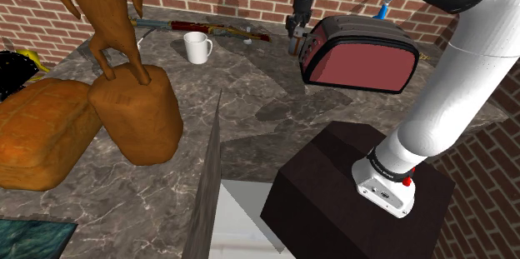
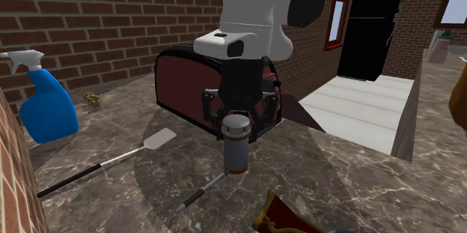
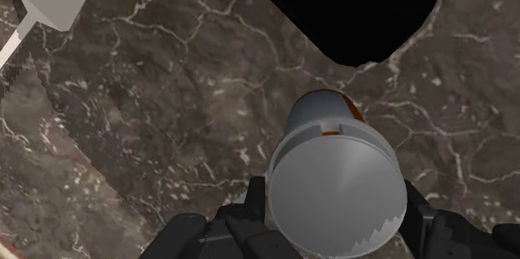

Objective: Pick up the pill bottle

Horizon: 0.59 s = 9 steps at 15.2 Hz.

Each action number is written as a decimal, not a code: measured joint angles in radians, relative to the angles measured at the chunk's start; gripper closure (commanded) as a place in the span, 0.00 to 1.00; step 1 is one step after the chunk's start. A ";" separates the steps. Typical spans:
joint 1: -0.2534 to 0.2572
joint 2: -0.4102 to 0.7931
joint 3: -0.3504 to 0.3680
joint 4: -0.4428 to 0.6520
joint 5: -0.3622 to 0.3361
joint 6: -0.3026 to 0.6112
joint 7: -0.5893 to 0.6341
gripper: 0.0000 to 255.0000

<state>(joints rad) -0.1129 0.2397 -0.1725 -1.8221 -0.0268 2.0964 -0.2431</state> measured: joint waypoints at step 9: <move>0.001 -0.031 -0.001 0.076 -0.004 -0.107 -0.002 1.00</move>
<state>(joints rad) -0.1115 0.2086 -0.1737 -1.7460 -0.0306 1.9892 -0.2452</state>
